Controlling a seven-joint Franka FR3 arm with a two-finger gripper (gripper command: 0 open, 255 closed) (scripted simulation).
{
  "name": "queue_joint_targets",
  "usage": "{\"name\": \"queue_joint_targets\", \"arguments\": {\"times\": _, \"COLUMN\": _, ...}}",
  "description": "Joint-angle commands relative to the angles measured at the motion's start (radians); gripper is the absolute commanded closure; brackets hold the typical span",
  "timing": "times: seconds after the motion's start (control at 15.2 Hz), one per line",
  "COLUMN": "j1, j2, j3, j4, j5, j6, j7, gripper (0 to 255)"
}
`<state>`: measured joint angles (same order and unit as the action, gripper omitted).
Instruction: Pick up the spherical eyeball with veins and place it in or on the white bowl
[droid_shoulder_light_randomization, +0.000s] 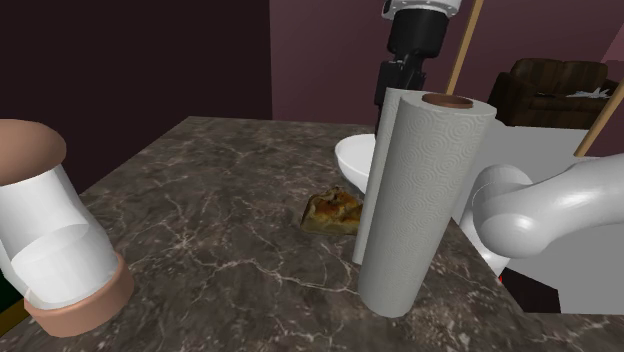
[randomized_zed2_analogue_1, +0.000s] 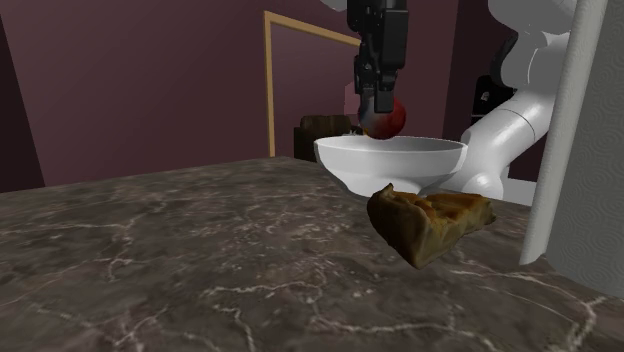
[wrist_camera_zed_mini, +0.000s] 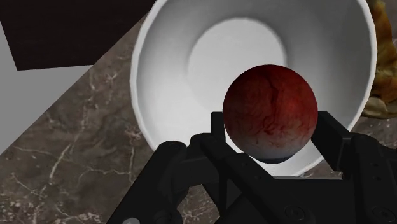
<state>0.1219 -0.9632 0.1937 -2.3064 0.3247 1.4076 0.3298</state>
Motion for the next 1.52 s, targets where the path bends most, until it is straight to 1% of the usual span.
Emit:
{"name": "queue_joint_targets", "arguments": {"times": 0.0, "j1": 0.001, "j2": -0.008, "j3": 0.001, "j4": -0.015, "j5": 0.001, "j6": 0.008, "j7": -0.002, "gripper": 255}}
{"name": "queue_joint_targets", "arguments": {"times": 0.4, "j1": 0.001, "j2": -0.008, "j3": 0.001, "j4": -0.015, "j5": 0.001, "j6": 0.008, "j7": -0.002, "gripper": 255}}
{"name": "queue_joint_targets", "arguments": {"times": 0.46, "j1": 0.001, "j2": -0.008, "j3": 0.001, "j4": -0.015, "j5": 0.001, "j6": 0.008, "j7": -0.002, "gripper": 0}}
{"name": "queue_joint_targets", "arguments": {"times": 0.79, "j1": 0.001, "j2": -0.008, "j3": 0.001, "j4": -0.015, "j5": 0.001, "j6": 0.008, "j7": -0.002, "gripper": 0}}
{"name": "queue_joint_targets", "arguments": {"times": 1.06, "j1": -0.005, "j2": 0.054, "j3": -0.030, "j4": 0.146, "j5": -0.023, "j6": -0.094, "j7": 0.007, "gripper": 0}}
{"name": "queue_joint_targets", "arguments": {"times": 1.45, "j1": -0.005, "j2": 0.054, "j3": -0.030, "j4": 0.146, "j5": -0.023, "j6": -0.094, "j7": 0.007, "gripper": 0}}
